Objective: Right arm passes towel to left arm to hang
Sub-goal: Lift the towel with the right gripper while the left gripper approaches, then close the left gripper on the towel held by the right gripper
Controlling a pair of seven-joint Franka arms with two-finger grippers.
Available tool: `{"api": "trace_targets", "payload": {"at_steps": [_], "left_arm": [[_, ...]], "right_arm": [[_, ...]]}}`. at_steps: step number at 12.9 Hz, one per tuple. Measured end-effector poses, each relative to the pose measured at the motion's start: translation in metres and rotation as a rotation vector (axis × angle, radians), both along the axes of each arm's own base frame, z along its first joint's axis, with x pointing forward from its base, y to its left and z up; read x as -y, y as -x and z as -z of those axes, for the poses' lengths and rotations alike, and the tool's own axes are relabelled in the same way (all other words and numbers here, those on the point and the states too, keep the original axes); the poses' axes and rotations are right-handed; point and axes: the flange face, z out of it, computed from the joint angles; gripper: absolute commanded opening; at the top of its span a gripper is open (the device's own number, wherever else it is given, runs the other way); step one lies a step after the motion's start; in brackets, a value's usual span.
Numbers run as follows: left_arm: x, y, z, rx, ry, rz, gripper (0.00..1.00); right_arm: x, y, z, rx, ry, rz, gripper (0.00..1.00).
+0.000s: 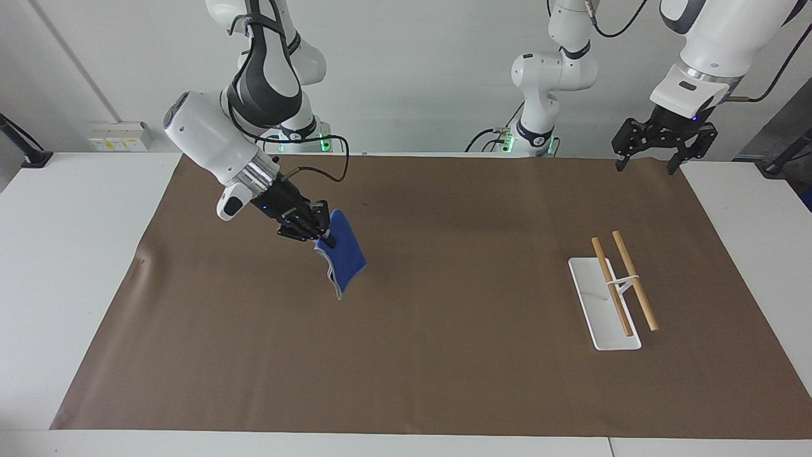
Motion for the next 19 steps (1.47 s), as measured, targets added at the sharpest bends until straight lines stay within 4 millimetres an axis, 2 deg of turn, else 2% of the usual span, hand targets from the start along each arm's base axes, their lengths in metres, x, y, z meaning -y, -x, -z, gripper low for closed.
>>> {"api": "trace_targets", "payload": {"at_steps": [4, 8, 11, 15, 16, 19], "left_arm": [[0.001, 0.000, 0.000, 0.000, 0.000, 0.003, 1.00], [0.009, 0.002, 0.002, 0.001, 0.003, -0.014, 1.00], [0.035, 0.009, 0.010, -0.009, 0.067, -0.122, 1.00], [0.069, 0.022, 0.024, -0.081, 0.235, -0.386, 1.00], [0.072, 0.024, 0.029, -0.095, 0.283, -0.449, 1.00], [0.080, 0.027, 0.041, -0.142, 0.400, -0.668, 1.00]], "right_arm": [[-0.035, 0.004, -0.013, -0.037, -0.257, 0.033, 0.00], [-0.101, 0.021, -0.030, -0.078, -0.480, 0.016, 0.00], [-0.133, 0.032, -0.042, -0.096, -0.632, 0.034, 0.00], [-0.188, 0.055, -0.045, -0.105, -0.720, 0.086, 0.00], [-0.195, 0.058, -0.045, -0.106, -0.722, 0.084, 0.00], [-0.192, 0.057, -0.045, -0.102, -0.722, 0.089, 0.00]]}}
